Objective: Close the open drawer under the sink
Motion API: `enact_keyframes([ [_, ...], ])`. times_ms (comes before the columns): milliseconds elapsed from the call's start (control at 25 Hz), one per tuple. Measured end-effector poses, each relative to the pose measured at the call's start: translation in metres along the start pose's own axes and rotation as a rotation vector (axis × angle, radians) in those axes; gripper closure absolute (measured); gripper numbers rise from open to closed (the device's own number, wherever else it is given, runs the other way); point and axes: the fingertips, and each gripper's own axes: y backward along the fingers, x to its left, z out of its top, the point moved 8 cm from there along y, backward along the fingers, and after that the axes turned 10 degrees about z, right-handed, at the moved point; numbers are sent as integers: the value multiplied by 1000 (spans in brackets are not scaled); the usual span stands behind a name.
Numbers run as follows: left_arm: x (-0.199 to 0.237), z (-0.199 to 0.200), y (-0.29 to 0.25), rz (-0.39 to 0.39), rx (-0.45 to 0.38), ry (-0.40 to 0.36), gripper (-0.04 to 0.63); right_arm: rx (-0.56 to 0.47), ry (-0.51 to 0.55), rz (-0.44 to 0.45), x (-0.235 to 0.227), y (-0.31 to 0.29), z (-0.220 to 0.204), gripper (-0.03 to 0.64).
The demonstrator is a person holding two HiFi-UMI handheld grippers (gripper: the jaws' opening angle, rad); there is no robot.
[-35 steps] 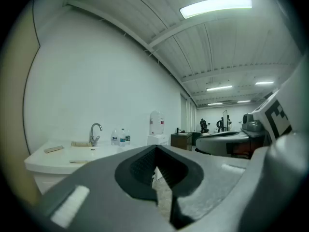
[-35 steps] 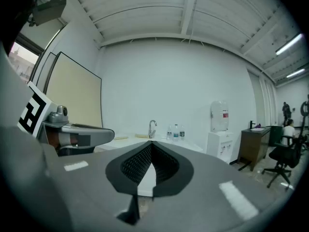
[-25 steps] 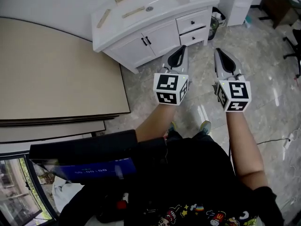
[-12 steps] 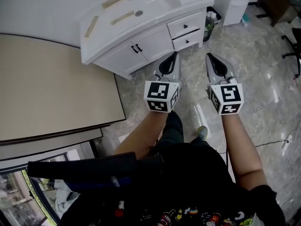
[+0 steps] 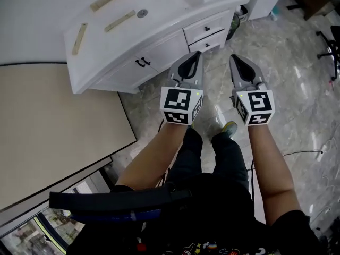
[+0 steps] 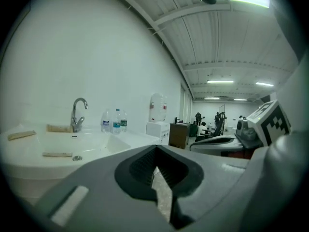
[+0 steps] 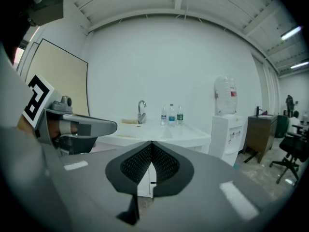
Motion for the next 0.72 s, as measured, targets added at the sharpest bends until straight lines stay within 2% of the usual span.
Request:
enact_keyframes([
  [80,5,-28,-22,31,9,19,595,3,-13,10,-18,-23,-30,594],
  [200,19,-75,-66,72,-27,25,595,-27,20,39,-44,-70,-77,592],
  [320,31,-140,-113,97,-35,28,595,-41,26,77,-68,-119,-138,592],
  [400,38,-185,-143,111,-37,26,587,-44,16,72,-89,-152,-182,590],
  [480,45,-225,-171,121,-47,25,580,-47,18,64,-109,-187,-222,547],
  [600,59,-275,-205,133,-75,33,575,-57,44,75,-130,-236,-270,540],
  [720,73,-312,-225,152,-116,50,575,-57,67,77,-146,-278,-306,503],
])
